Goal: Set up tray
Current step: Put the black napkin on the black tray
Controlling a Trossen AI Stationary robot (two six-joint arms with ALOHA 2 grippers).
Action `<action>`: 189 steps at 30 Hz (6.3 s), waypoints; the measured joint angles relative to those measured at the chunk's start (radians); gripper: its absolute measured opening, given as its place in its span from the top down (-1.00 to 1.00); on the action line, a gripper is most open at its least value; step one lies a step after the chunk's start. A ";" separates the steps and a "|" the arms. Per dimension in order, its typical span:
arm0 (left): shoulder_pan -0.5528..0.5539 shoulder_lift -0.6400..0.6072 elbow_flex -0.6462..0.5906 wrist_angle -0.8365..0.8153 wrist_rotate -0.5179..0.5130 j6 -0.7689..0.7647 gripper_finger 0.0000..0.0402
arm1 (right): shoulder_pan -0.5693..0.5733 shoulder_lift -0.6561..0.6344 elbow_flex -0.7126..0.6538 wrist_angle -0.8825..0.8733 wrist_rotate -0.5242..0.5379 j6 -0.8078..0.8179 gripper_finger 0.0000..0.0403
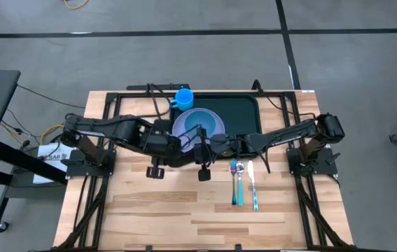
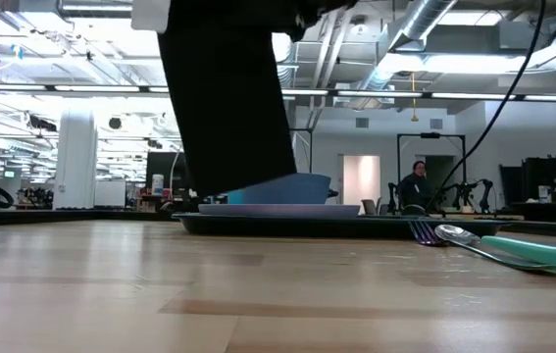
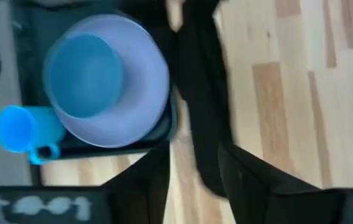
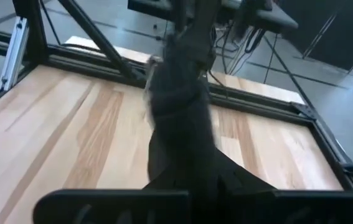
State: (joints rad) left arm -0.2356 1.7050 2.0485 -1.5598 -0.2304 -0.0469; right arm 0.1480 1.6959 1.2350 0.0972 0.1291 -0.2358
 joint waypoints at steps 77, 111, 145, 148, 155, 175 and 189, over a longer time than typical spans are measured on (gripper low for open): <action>-0.041 -0.672 -0.809 0.705 -0.341 -0.020 0.26 | -0.515 -0.722 -0.779 -0.292 -0.066 0.431 1.00; -0.041 -0.672 -0.809 0.694 -0.314 -0.020 0.26 | -0.722 -0.577 -0.778 -0.131 -0.233 0.002 1.00; -0.040 -0.673 -0.809 0.686 -0.330 -0.008 0.26 | 0.064 -1.171 -0.671 -0.337 0.298 -0.277 1.00; -0.040 -0.673 -0.809 0.686 -0.326 -0.017 0.26 | 0.125 -1.148 -0.671 -0.306 0.292 -0.232 1.00; -0.040 -0.673 -0.809 0.686 -0.325 -0.023 0.26 | 0.282 -1.101 -0.671 -0.232 0.289 0.005 1.00; -0.040 -0.673 -0.809 0.686 -0.298 -0.029 0.26 | 0.328 -0.851 -0.831 -0.218 0.610 0.535 1.00; -0.041 -0.673 -0.809 0.686 -0.272 -0.047 0.26 | -0.148 -0.844 -0.848 -0.222 0.363 0.304 1.00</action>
State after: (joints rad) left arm -0.2762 1.0325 1.2400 -0.8734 -0.5020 -0.0939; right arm 0.0003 0.8517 0.3866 -0.1248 0.4926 0.0680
